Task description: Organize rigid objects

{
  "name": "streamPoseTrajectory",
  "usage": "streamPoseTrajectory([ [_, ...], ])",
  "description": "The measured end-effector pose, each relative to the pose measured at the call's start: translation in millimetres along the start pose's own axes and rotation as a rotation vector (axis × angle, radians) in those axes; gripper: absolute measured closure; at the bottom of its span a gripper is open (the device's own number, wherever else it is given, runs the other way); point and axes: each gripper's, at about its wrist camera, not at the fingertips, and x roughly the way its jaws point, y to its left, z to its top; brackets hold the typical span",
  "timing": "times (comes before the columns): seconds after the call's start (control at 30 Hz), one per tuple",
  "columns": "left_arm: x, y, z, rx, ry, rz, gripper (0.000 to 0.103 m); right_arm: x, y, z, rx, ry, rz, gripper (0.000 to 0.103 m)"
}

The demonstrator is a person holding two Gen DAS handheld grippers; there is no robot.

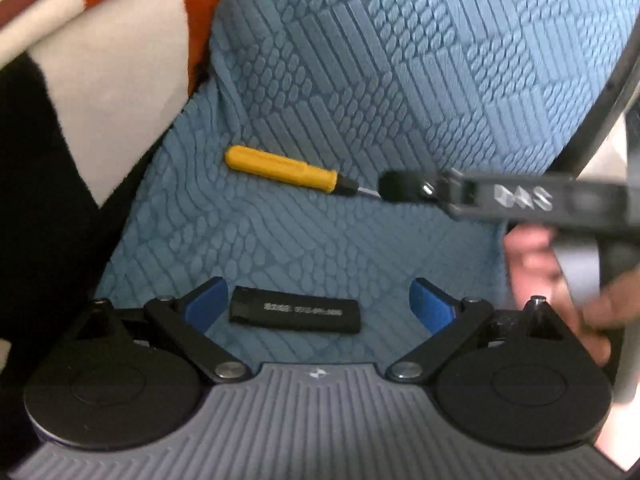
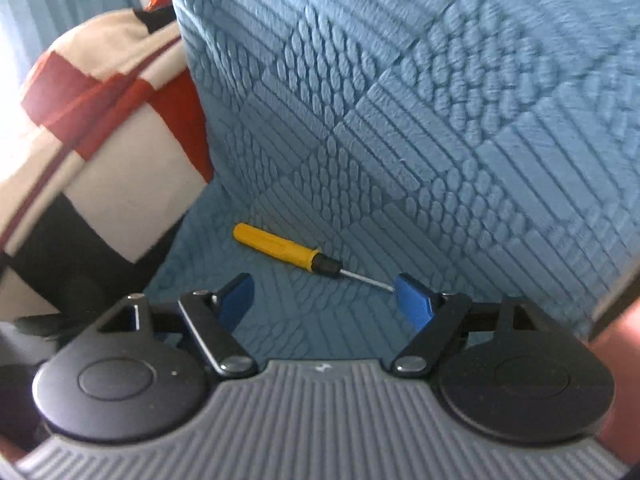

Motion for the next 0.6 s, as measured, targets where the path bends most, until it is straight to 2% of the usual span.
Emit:
streamPoseTrajectory([
  [0.03, 1, -2, -1, 0.013, 0.002, 0.026, 0.004, 6, 0, 1, -0.013, 0.006, -0.001, 0.03],
  [0.1, 4, -2, -2, 0.006, 0.009, 0.06, 0.004, 18, -1, 5, -0.033, 0.021, 0.001, 0.03],
  [0.2, 6, 1, -3, -0.02, 0.022, 0.042, 0.004, 35, 2, 9, -0.076, 0.053, -0.004, 0.031],
  [0.27, 8, 0, -4, -0.017, 0.027, 0.034, 0.004, 43, 7, 9, -0.128, 0.064, -0.014, 0.036],
  [0.5, 9, -6, -8, 0.014, 0.014, 0.068, 0.004, 63, 3, 0, -0.193, 0.151, -0.034, 0.037],
  [0.6, 11, -5, -10, 0.013, 0.023, 0.076, 0.004, 61, 4, -1, -0.219, 0.164, -0.058, 0.054],
])
